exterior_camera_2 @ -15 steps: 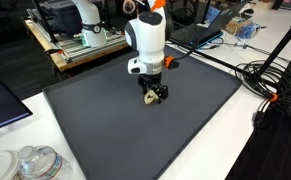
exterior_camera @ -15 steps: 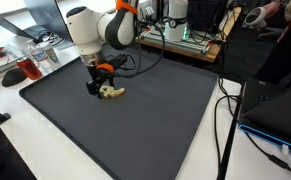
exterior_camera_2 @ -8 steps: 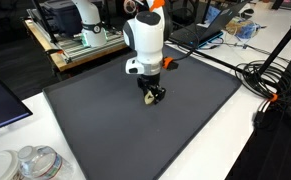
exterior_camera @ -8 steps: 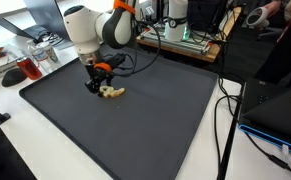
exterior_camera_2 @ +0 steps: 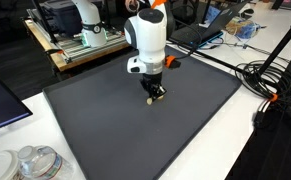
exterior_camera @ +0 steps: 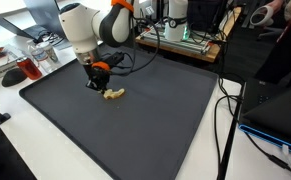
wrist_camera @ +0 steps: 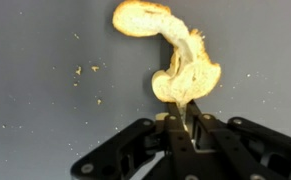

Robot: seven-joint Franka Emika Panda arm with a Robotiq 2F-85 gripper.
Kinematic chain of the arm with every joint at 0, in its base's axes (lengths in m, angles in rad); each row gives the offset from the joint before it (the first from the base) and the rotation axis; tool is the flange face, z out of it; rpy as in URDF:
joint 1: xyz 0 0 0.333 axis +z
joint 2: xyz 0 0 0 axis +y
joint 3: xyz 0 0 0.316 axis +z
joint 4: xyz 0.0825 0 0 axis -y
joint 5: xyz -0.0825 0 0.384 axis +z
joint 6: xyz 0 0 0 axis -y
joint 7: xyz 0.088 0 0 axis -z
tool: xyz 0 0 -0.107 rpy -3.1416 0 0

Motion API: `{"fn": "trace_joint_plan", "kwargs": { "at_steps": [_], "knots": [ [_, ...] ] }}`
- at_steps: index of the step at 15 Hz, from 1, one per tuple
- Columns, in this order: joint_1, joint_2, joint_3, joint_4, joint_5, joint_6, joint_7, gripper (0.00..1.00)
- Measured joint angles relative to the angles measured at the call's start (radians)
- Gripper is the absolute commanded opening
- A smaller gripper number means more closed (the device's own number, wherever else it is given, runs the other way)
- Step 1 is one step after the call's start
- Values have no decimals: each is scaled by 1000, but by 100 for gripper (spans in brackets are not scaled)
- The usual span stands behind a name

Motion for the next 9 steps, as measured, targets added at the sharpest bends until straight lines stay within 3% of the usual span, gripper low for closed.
{"fn": "trace_joint_plan", "kwargs": {
  "at_steps": [9],
  "knots": [
    [33,0,-5,4,-12,-10,0,2]
  ]
}}
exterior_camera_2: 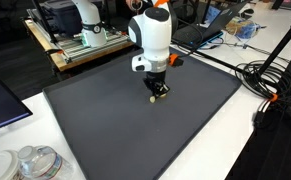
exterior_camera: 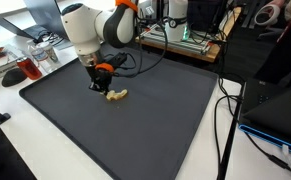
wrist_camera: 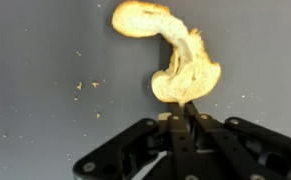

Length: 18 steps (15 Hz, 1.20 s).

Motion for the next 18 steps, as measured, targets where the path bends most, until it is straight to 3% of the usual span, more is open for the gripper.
{"fn": "trace_joint_plan", "kwargs": {
  "at_steps": [12,13,15,18],
  "knots": [
    [11,0,-2,7,-19,-16,0,2],
    [11,0,-2,8,-22,-20,0,32],
    [11,-1,-2,9,-23,-28,0,39],
    [15,-7,-7,11,-37,-33,1,60]
  ]
}}
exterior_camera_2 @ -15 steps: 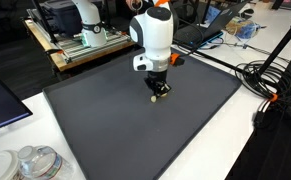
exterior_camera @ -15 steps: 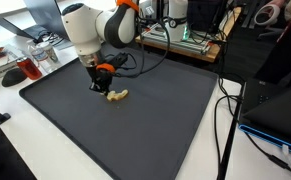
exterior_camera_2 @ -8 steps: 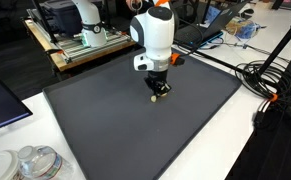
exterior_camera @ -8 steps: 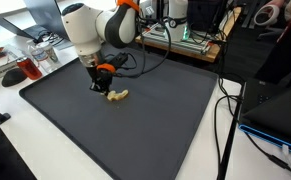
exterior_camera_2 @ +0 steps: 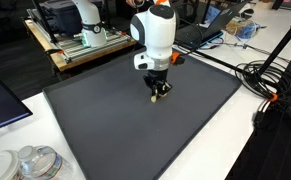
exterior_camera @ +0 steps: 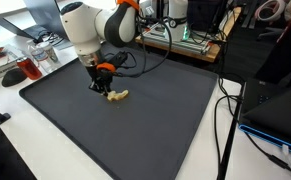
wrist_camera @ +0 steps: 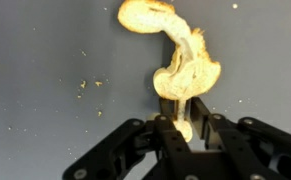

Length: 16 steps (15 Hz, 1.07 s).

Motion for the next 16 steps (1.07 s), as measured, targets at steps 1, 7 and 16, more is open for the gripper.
{"fn": "trace_joint_plan", "kwargs": {
  "at_steps": [1,7,16],
  "knots": [
    [1,-5,-1,0,-5,-1,0,67],
    [22,-53,-11,0,-71,-15,0,100],
    [170,-100,-75,13,-319,-110,125,100]
  ]
}}
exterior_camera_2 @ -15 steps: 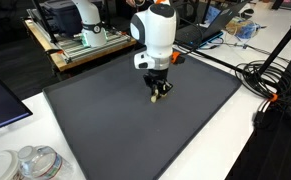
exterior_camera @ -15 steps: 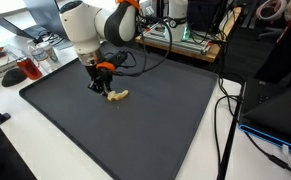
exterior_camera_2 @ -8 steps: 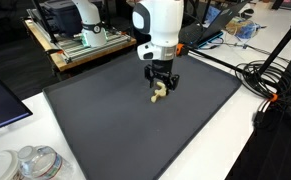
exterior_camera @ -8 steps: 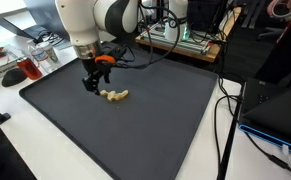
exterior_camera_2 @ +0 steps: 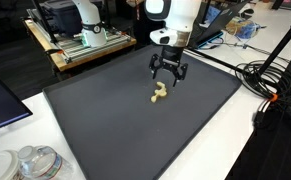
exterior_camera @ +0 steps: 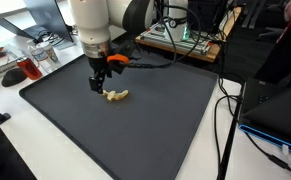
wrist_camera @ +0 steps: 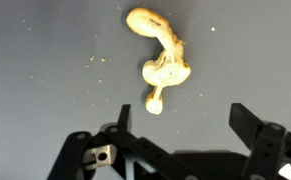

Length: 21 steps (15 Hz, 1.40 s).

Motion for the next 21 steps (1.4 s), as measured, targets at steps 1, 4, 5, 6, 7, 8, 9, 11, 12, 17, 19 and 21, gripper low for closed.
{"fn": "trace_joint_plan", "kwargs": {
  "at_steps": [1,4,5,6,7,8,9,11,12,17,19,21],
  "knots": [
    [16,0,0,5,-24,-15,15,100],
    [56,0,1,28,-91,-80,58,100],
    [69,0,1,37,-117,-105,75,100],
    [81,0,1,47,-146,-131,93,100],
    [92,0,1,56,-175,-156,112,100],
    [103,0,1,63,-206,-181,133,100],
    [114,0,2,69,-234,-203,151,100],
    [125,0,12,74,-271,-229,163,100],
    [126,0,20,74,-287,-230,164,100],
    [119,-30,48,17,-334,-143,149,100],
    [109,-56,57,-36,-335,-84,120,100],
    [98,-87,64,-95,-335,-34,88,100]
  ]
}}
